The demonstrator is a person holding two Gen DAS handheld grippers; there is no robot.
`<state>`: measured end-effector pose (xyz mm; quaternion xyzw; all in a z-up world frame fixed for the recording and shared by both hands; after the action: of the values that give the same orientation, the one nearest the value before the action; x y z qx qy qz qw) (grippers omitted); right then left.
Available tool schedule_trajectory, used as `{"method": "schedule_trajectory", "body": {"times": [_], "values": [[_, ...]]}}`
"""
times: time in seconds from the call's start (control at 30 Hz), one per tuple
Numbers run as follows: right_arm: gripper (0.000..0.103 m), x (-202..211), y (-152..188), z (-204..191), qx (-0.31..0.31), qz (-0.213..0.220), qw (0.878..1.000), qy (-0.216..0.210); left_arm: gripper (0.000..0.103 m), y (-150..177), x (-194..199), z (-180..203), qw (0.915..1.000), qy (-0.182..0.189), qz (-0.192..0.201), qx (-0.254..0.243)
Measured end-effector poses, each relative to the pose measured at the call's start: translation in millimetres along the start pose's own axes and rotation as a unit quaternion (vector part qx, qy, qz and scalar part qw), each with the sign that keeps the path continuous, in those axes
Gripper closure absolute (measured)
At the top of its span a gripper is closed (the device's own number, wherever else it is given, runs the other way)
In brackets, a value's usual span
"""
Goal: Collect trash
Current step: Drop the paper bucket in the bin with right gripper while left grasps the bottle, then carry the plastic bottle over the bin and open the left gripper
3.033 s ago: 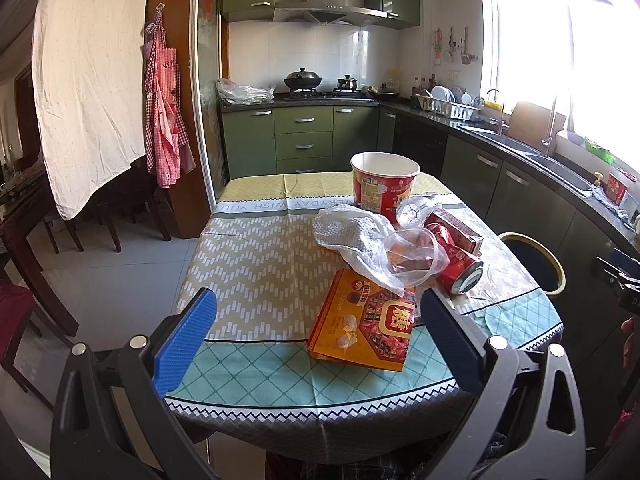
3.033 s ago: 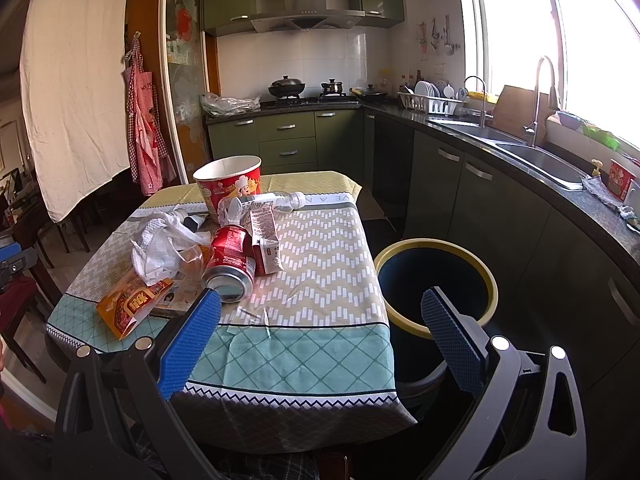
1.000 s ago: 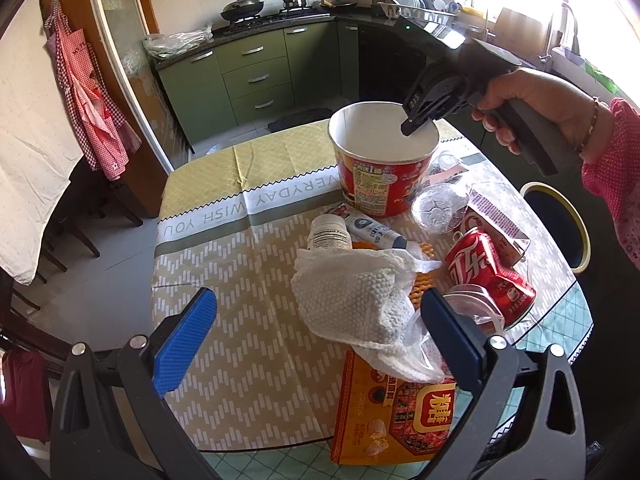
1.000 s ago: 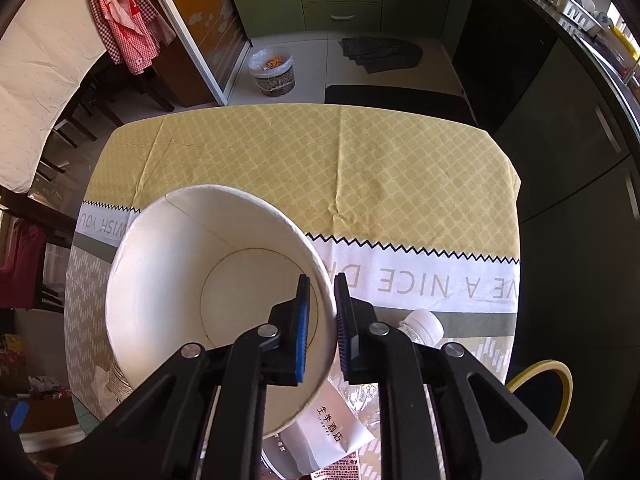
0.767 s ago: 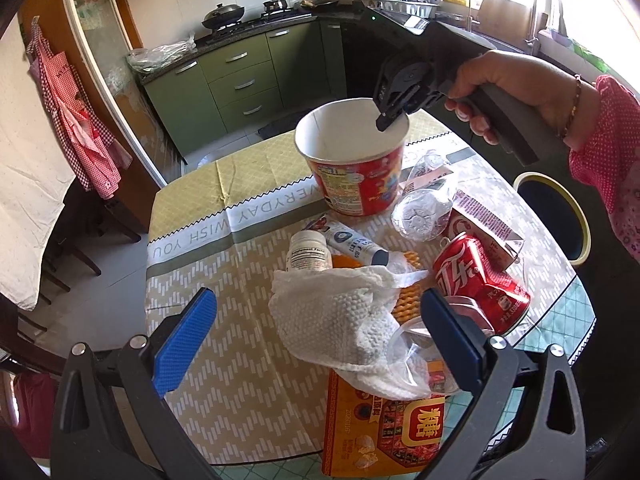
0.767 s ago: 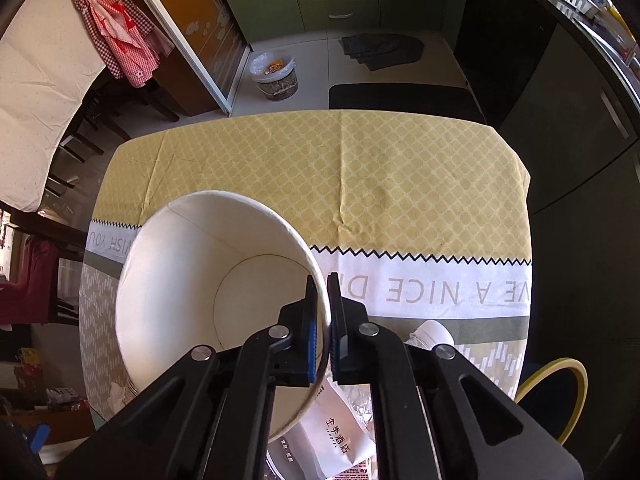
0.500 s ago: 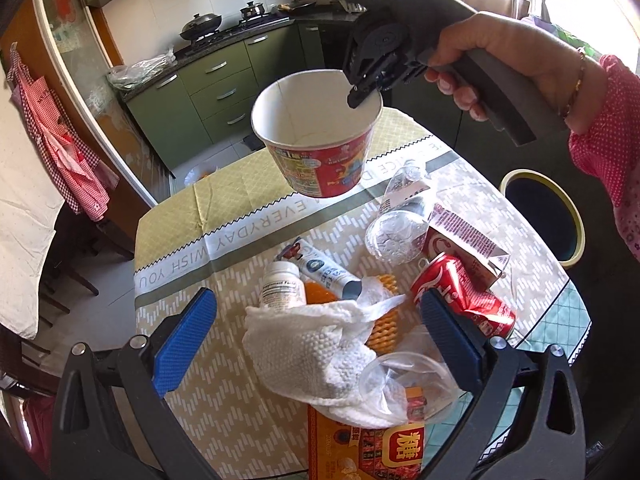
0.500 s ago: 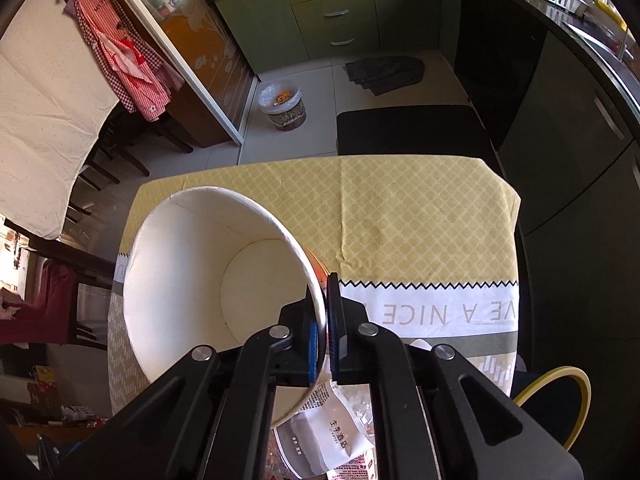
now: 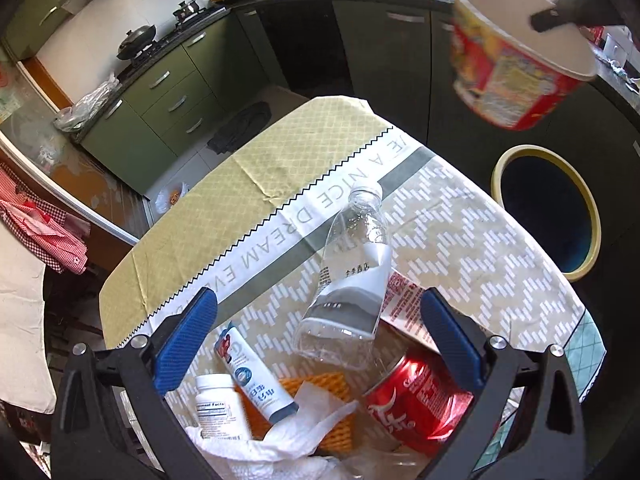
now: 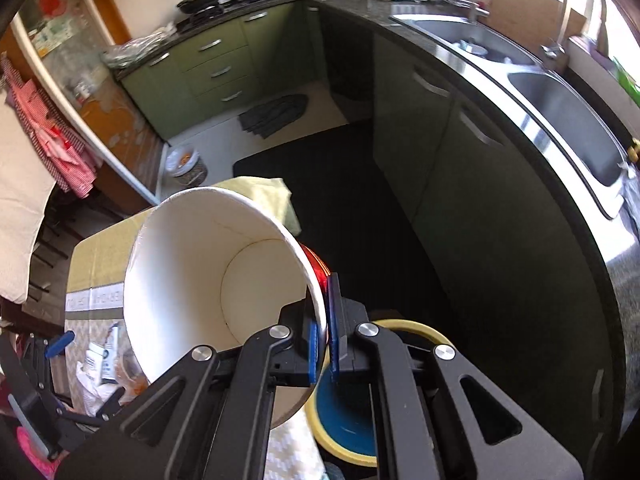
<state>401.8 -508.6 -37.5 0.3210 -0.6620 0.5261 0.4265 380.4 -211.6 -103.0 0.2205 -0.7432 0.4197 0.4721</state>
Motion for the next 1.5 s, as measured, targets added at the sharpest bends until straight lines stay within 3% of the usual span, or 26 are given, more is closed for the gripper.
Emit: {"method": "schedule_trajectory", "body": {"times": [0.07, 0.13, 0.33, 0.47, 0.73, 0.97, 1.13, 1.17, 1.5], "values": [[0.098, -8.3, 15.3, 38.0, -0.023, -0.010, 1.000, 0.007, 0.009, -5.8, -12.5, 3.5, 0.9999, -0.007, -0.015, -0.005], [0.098, -20.4, 31.6, 67.7, -0.039, -0.023, 0.999, 0.011, 0.020, -10.8, -23.6, 4.4, 0.9995, -0.009, -0.031, -0.003], [0.097, -53.7, 70.6, 119.9, -0.072, -0.055, 0.996, 0.007, 0.024, -13.9, -40.3, 12.1, 0.9981, -0.001, -0.060, -0.011], [0.097, -74.7, 87.9, 134.7, -0.081, -0.073, 0.994, 0.005, 0.035, -12.9, -48.4, 20.5, 0.9965, -0.002, -0.080, -0.021], [0.097, -108.2, 106.8, 140.7, -0.084, -0.096, 0.992, 0.005, 0.072, -10.8, -69.5, 19.4, 0.9930, 0.017, -0.116, -0.002], [0.096, -144.8, 127.0, 135.6, -0.082, -0.131, 0.988, 0.014, 0.075, -11.7, -67.6, 8.5, 0.9937, 0.029, -0.108, 0.007], [0.081, -163.2, 136.0, 133.1, -0.081, -0.148, 0.985, 0.012, 0.076, -16.0, -55.4, 5.0, 0.9954, 0.032, -0.090, 0.009], [0.076, -164.3, 136.2, 134.0, -0.079, -0.147, 0.986, 0.018, 0.075, -16.8, -54.0, 4.4, 0.9955, 0.030, -0.089, 0.008], [0.076, -133.7, 141.0, 130.3, -0.073, -0.111, 0.991, -0.009, 0.075, -21.3, -22.6, 5.4, 0.9973, 0.037, -0.064, 0.000]]}}
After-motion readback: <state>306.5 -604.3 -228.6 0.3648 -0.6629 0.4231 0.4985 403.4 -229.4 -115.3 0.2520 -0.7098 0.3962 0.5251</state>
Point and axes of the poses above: each gripper's, at about its wrist camera, not at the fingertips, and x roughly against the way its jaws point, z to its right, y to its underside, the point moved 8 cm from there along -x, roughly the way its jaws point, and after that the axes turned 4 degrees about y, right-handed, at the moved point
